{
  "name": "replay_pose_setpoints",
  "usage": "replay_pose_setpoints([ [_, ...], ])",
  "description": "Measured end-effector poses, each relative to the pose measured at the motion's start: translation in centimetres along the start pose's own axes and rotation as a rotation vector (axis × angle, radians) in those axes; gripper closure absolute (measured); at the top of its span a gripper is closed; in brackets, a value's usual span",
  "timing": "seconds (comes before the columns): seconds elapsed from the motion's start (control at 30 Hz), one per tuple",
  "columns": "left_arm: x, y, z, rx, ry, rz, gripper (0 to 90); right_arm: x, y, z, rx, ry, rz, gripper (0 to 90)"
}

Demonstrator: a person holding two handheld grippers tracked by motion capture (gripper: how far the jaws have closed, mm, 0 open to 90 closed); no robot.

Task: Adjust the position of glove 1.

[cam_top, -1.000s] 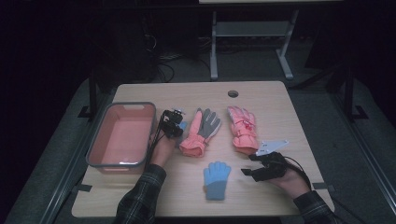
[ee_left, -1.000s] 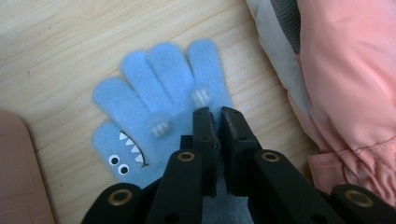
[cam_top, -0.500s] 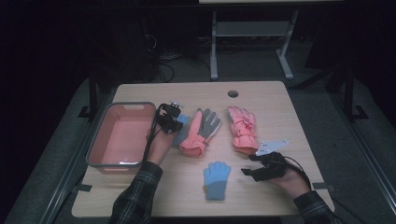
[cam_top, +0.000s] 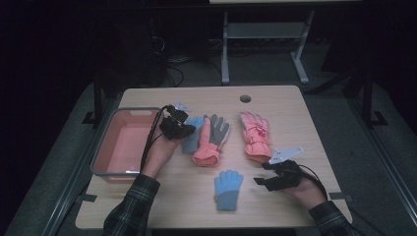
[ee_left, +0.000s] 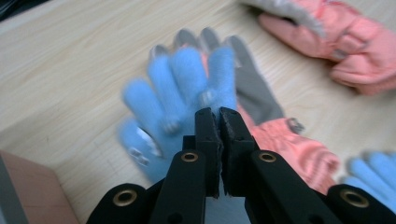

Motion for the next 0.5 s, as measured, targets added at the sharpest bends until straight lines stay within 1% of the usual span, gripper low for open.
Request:
replay_pose_setpoints([
  [0.07, -0.1, -0.9, -0.1, -0.017, 0.021, 0.002, 86.8, 0.0, 0.0, 0.0, 0.001, 0.000, 0.000, 35.8],
  [0.13, -0.3, -1.6, -0.1, -0.025, 0.026, 0.014, 86.8, 0.0, 0.0, 0.0, 0.001, 0.000, 0.000, 35.8],
  [0.17, -0.4, -2.0, -0.2, -0.033, 0.037, 0.020, 86.8, 0.0, 0.0, 0.0, 0.001, 0.000, 0.000, 35.8],
  [0.2, -0.6, -2.4, -0.2, -0.040, 0.042, 0.030, 86.8, 0.0, 0.0, 0.0, 0.001, 0.001, 0.001, 35.8],
  [0.27, -0.9, -3.0, -0.2, -0.050, 0.067, 0.055, 86.8, 0.0, 0.1, 0.0, 0.006, 0.001, 0.000, 35.8],
  [0.33, -1.6, -3.6, 0.1, -0.046, 0.094, 0.069, 86.8, 0.0, 0.1, 0.0, 0.004, -0.001, 0.001, 35.8],
  [0.47, -2.8, -4.5, 0.8, -0.047, 0.124, 0.104, 86.8, 0.0, 0.1, 0.0, 0.003, 0.001, 0.002, 35.8],
  [0.5, -3.1, -4.7, 1.1, -0.044, 0.137, 0.115, 86.8, 0.0, 0.1, 0.0, 0.003, 0.001, 0.002, 35.8],
])
Point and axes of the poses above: each handheld gripper's, and its own axes: y roughly forward along the jaws, z roughly out of its underside, x roughly to its left, the point moved 3 cm from there along y, roughly forward along the jaws, and after that the axes turned 13 degrees about -z, right-handed, at the moved point
